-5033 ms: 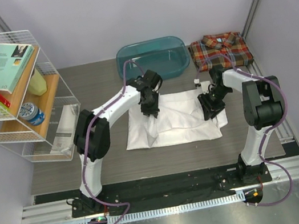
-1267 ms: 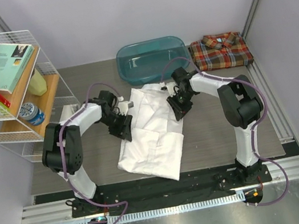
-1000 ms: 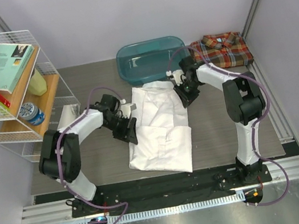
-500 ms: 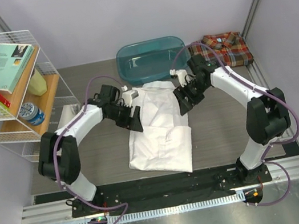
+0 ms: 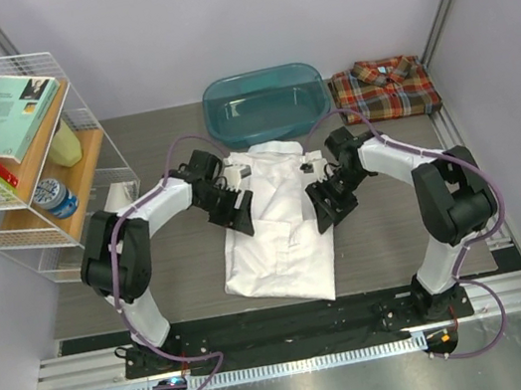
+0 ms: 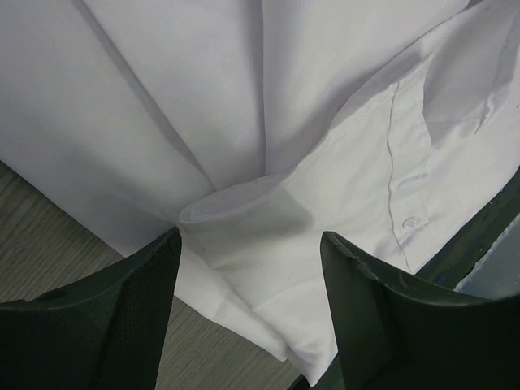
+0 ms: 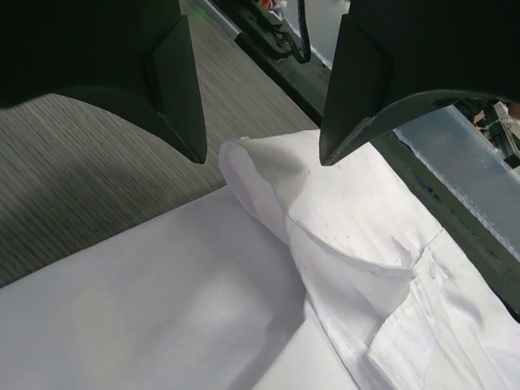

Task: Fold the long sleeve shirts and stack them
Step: Fold the shirt

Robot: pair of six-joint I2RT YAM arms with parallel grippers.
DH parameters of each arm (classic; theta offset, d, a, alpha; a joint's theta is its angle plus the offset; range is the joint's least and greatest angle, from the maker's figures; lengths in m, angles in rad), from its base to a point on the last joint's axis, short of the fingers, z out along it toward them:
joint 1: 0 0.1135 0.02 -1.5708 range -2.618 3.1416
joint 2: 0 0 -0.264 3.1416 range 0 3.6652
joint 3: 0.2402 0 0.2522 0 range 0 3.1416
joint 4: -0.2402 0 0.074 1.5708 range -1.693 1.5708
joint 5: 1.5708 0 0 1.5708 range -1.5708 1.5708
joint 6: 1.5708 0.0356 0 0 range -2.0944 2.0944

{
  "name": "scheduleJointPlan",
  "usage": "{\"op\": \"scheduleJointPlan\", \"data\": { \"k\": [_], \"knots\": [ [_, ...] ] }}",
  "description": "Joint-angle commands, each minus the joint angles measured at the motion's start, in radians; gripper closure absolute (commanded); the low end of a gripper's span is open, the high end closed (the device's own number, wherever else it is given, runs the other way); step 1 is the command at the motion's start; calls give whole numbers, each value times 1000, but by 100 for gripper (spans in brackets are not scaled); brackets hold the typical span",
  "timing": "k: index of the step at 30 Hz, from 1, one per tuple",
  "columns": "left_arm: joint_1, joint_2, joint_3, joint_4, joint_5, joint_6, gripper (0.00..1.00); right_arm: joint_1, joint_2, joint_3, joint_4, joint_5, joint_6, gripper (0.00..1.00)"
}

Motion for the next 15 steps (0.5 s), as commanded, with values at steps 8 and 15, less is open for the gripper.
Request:
{"op": "scheduleJointPlan", "data": {
  "k": [8, 15],
  "knots": [
    [-10, 12, 10, 44, 26, -9, 55, 34, 26, 27, 53, -83, 22, 62],
    [-4, -67, -10, 4, 8, -22, 98, 67, 14, 45, 73, -67, 18, 99]
  ]
}}
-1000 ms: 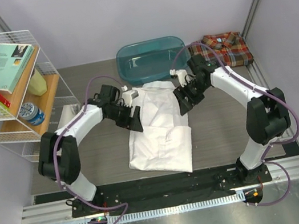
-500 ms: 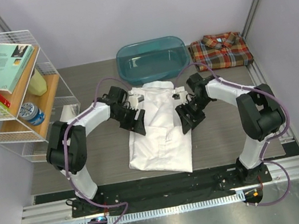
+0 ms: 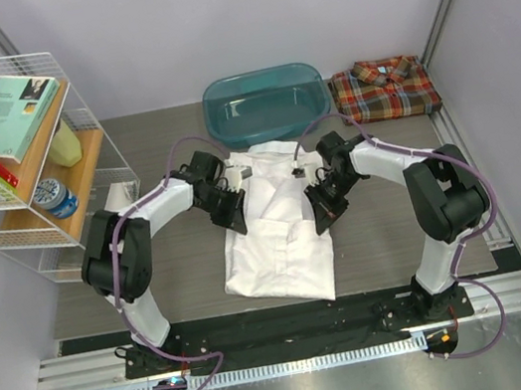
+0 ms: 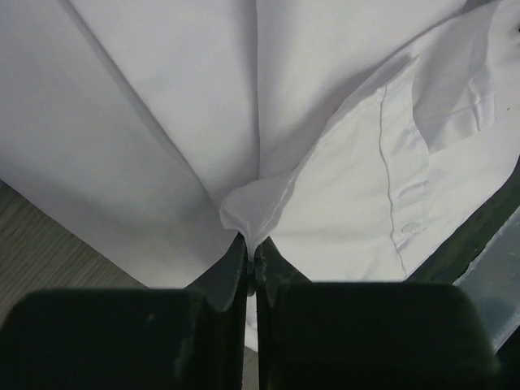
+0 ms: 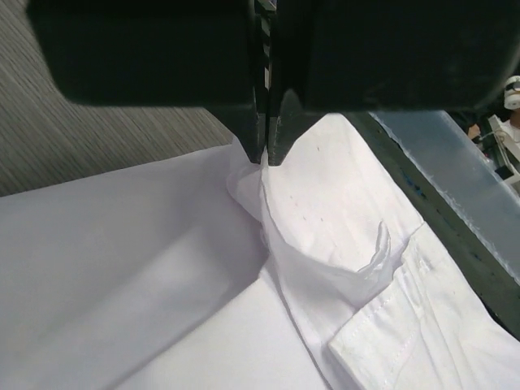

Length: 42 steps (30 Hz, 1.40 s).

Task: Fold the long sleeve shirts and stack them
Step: Fold the shirt

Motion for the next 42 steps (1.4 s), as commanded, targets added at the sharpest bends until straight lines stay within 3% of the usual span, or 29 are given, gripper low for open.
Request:
{"op": "scheduleJointPlan", "data": {
  "k": [1, 8, 14, 26, 36, 37, 39, 40, 42],
  "knots": [
    [6, -106, -11, -22, -13, -1, 100, 24, -33, 48, 28, -16, 0, 99],
    [16, -201, -48, -71, -85, 59, 100, 52, -41, 114, 29, 2, -3, 99],
    [18, -94, -6, -53, -110, 59, 98, 52, 28, 106, 49, 100, -28, 99],
    [27, 30, 29, 6, -179, 36, 83, 38, 108, 50, 137, 277, -19, 99],
    [29, 133, 142, 18, -185, -31, 83, -25, 220, 178, 141, 363, -32, 99],
    [30, 129, 146, 20, -177, -31, 82, -25, 212, 183, 134, 361, -34, 96],
    [50, 85, 140, 15, -116, -21, 69, -25, 171, 194, 91, 348, -45, 93],
    [58, 54, 130, 15, -60, -19, 58, -27, 152, 200, 71, 338, -46, 85],
    [93, -44, 92, -6, 29, -4, 50, -27, 79, 215, 7, 300, -37, 70]
  ]
}}
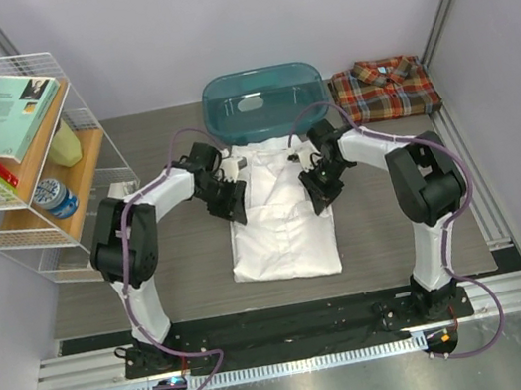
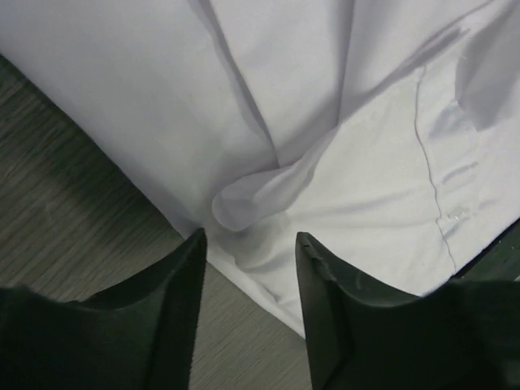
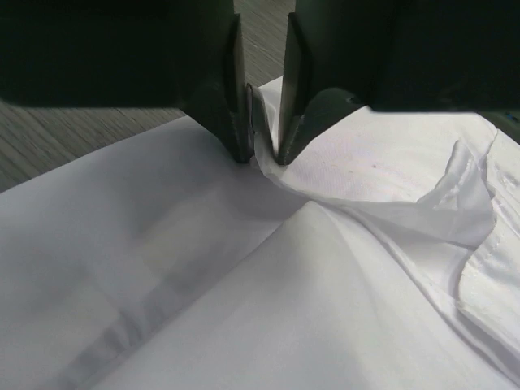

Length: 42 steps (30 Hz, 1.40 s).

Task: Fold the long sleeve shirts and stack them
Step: Fold the shirt

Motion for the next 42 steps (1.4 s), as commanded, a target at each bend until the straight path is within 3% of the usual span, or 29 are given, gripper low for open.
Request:
{"op": "scheduleJointPlan", "data": {
  "k": [1, 4, 7, 9, 15, 19, 24, 35, 37, 42],
  "knots": [
    [72, -191, -37, -14, 186, 23, 44, -7, -124, 35, -68, 52, -26, 58],
    [106, -310, -86, -124, 301, 52, 27, -5, -233, 38, -111, -16, -5, 42],
    [107, -433, -181, -148, 404, 8, 23, 13, -284, 42, -108, -51, 17, 42],
    [107, -478, -268, -119, 402, -111, 22, 42, -287, 49, -99, -77, 27, 43],
    [109, -549, -437, 77, 378, -418, 28, 159, -214, 53, 7, -214, 103, 56],
    [113, -521, -535, 127, 378, -518, 32, 222, -111, 72, 65, -242, 130, 61],
    [109, -504, -606, 211, 393, -561, 34, 226, -5, 65, 120, -229, 129, 62],
    [84, -392, -628, 371, 483, -604, 41, 226, 69, 35, 163, -226, 130, 65],
    [72, -375, -634, 395, 514, -622, 47, 226, 80, 33, 165, -220, 133, 66],
    [58, -397, -644, 310, 490, -621, 50, 226, 103, 35, 166, -193, 139, 66]
  ]
}}
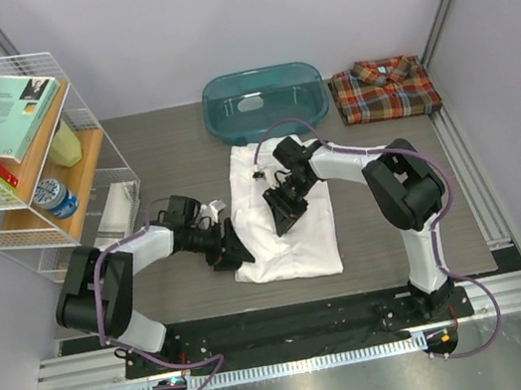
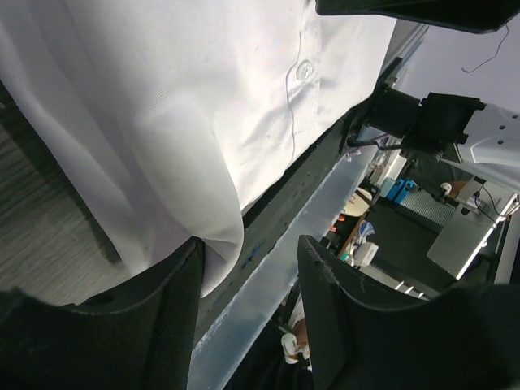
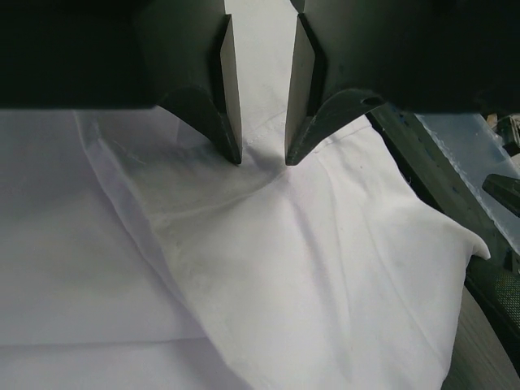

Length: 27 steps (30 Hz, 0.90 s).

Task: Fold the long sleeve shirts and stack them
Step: Fold the shirt

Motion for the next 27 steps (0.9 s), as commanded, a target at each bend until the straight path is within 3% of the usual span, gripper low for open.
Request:
{"op": "scheduleJointPlan", "data": {
  "k": [1, 5, 6, 9, 13, 14, 15, 20, 22, 26, 27],
  "knots": [
    [-11, -26, -20, -43, 8, -20, 51, 6, 48, -2, 52, 51, -2, 66],
    [-48, -46, 12, -215, -111, -24, 65, 6, 59, 1, 53, 54, 4, 66],
    [-54, -46, 17, -288, -147, -34, 77, 4, 62, 1, 53, 56, 4, 66],
    [-52, -64, 11, -405, -275, -63, 90, 6, 65, 2, 53, 59, 4, 66],
    [-49, -95, 63, -447, -436, -47, 87, 6, 64, -7, 58, 59, 1, 66],
    [-46, -104, 81, -462, -507, -16, 79, 6, 64, -8, 60, 57, 1, 66],
    [-35, -115, 113, -476, -534, -2, 59, 6, 67, -8, 60, 53, 2, 66],
    [-5, -138, 178, -461, -448, 80, 45, 6, 50, -13, 57, 36, -11, 66],
    [-2, -158, 198, -446, -403, 114, 45, 6, 26, -5, 50, 1, -14, 63],
    [-5, -144, 288, -442, -332, 235, 63, 6, -57, 16, 18, -64, -17, 56],
    [-15, -134, 302, -447, -327, 280, 64, 4, -80, 21, 8, -74, -19, 54]
  ]
}}
